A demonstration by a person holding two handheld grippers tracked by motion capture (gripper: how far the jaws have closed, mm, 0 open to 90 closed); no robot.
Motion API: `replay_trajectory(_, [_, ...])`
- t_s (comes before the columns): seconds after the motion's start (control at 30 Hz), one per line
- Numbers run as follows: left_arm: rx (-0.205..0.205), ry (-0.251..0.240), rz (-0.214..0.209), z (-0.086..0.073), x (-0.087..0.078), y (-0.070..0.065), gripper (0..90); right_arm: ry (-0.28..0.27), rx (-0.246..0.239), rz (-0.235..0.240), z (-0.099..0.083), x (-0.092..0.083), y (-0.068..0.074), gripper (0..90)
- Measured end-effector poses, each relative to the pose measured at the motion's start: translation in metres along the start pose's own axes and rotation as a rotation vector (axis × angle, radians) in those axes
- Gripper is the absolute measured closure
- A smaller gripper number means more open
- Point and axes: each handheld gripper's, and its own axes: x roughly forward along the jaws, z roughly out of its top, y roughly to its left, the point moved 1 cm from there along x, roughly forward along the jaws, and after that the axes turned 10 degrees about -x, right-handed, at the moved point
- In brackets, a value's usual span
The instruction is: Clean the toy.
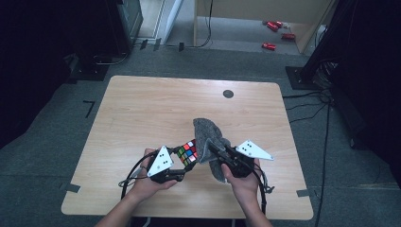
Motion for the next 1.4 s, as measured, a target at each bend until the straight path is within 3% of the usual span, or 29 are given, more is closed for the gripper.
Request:
replay_trajectory(0.1, [-0.012, -0.014, -0.001, 0.000, -0.002, 0.002, 35.2, 0.009, -0.005, 0.033, -0.004, 0.005, 0.006, 72.1])
replay_trajectory(0.17, [-0.037, -0.037, -0.010, 0.001, -0.005, 0.005, 35.2, 0.018, 0.036, 0.066, -0.008, 0.008, 0.003, 72.2])
replay_trajectory(0.27, [-0.073, -0.076, -0.020, 0.005, -0.010, 0.010, 35.2, 0.078, 0.049, 0.123, -0.018, 0.017, 0.002, 72.4])
replay_trajectory(0.37, [-0.089, -0.076, -0.010, 0.004, -0.012, 0.014, 35.2, 0.123, 0.048, 0.128, -0.023, 0.023, 0.003, 72.3])
replay_trajectory(0.43, [-0.090, -0.067, -0.004, 0.003, -0.011, 0.015, 35.2, 0.098, 0.051, 0.117, -0.020, 0.021, 0.002, 72.3])
replay_trajectory(0.6, [-0.077, -0.045, -0.020, 0.001, -0.006, 0.011, 35.2, -0.023, 0.045, 0.106, -0.005, 0.006, 0.002, 72.2])
replay_trajectory(0.67, [-0.078, -0.044, -0.021, 0.002, -0.006, 0.010, 35.2, -0.018, 0.041, 0.117, -0.005, 0.006, 0.004, 72.2])
replay_trajectory(0.77, [-0.087, -0.041, -0.017, 0.002, -0.008, 0.012, 35.2, -0.006, 0.093, 0.153, -0.012, 0.011, 0.002, 72.3])
replay_trajectory(0.93, [-0.114, -0.061, -0.015, 0.004, -0.011, 0.016, 35.2, 0.085, 0.114, 0.173, -0.023, 0.022, 0.001, 72.2])
replay_trajectory(1.03, [-0.116, -0.073, -0.024, 0.005, -0.012, 0.016, 35.2, 0.074, 0.102, 0.163, -0.019, 0.019, -0.001, 72.1])
replay_trajectory(1.13, [-0.103, -0.062, -0.038, 0.004, -0.010, 0.013, 35.2, -0.019, 0.114, 0.141, -0.009, 0.008, -0.004, 72.1])
replay_trajectory(1.2, [-0.099, -0.056, -0.047, 0.004, -0.009, 0.011, 35.2, -0.051, 0.103, 0.141, -0.005, 0.004, -0.003, 71.9])
replay_trajectory(1.33, [-0.100, -0.058, -0.042, 0.005, -0.010, 0.012, 35.2, -0.012, 0.109, 0.158, -0.013, 0.012, 0.001, 72.0])
replay_trajectory(1.4, [-0.109, -0.064, -0.033, 0.005, -0.013, 0.015, 35.2, 0.043, 0.125, 0.185, -0.020, 0.018, 0.000, 72.1])
